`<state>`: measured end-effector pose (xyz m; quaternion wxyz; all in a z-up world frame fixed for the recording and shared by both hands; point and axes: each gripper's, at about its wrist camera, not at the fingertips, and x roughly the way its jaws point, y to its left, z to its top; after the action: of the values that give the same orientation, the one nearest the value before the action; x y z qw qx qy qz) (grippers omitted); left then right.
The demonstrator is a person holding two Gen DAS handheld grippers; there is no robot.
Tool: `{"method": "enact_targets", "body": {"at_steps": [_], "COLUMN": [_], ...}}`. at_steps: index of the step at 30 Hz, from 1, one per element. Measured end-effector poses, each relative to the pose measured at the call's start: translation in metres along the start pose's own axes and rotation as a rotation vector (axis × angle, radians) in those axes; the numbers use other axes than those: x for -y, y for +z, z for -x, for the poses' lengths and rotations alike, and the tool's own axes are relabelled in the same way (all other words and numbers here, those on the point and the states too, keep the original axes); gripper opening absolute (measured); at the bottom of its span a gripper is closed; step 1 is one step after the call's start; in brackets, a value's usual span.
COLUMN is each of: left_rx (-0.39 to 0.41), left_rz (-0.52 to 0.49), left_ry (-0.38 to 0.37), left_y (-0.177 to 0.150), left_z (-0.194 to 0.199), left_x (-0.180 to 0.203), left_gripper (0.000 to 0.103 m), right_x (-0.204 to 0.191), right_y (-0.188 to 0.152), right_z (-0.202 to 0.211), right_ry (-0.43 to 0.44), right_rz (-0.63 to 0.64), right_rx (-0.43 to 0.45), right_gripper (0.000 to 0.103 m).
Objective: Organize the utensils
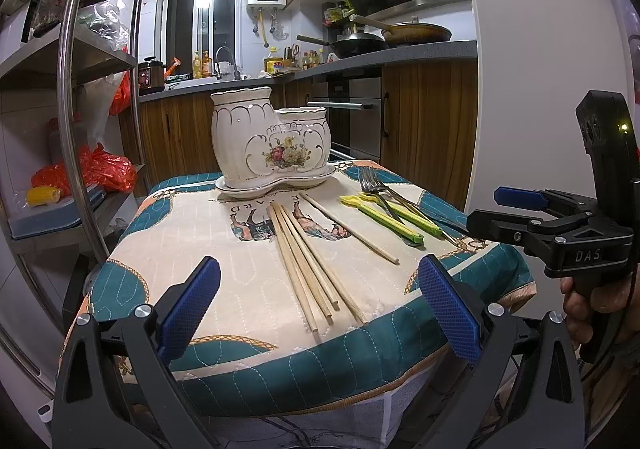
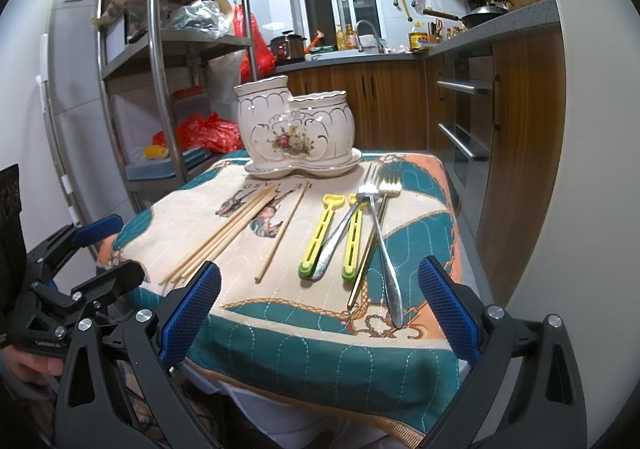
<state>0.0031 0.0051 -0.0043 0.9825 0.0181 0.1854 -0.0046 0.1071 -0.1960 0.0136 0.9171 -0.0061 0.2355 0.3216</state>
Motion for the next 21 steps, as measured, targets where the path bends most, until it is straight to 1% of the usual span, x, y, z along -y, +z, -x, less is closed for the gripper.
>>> {"method": "enact_targets", "body": {"at_steps": [21], "left_rx": [-0.007], "left_rz": [-0.012], "left_ry": [0.0], "left_y": [-0.0019], "left_z": [-0.0018], "left_x": [0.0022], "left_gripper": [0.098], "right_x": [0.0004], "right_y": [0.0001], "right_z": [0.0006], "right_ry": [0.0], "right_rz": [-0.001], "right_rx": [0.002], "right_gripper": [0.098]}}
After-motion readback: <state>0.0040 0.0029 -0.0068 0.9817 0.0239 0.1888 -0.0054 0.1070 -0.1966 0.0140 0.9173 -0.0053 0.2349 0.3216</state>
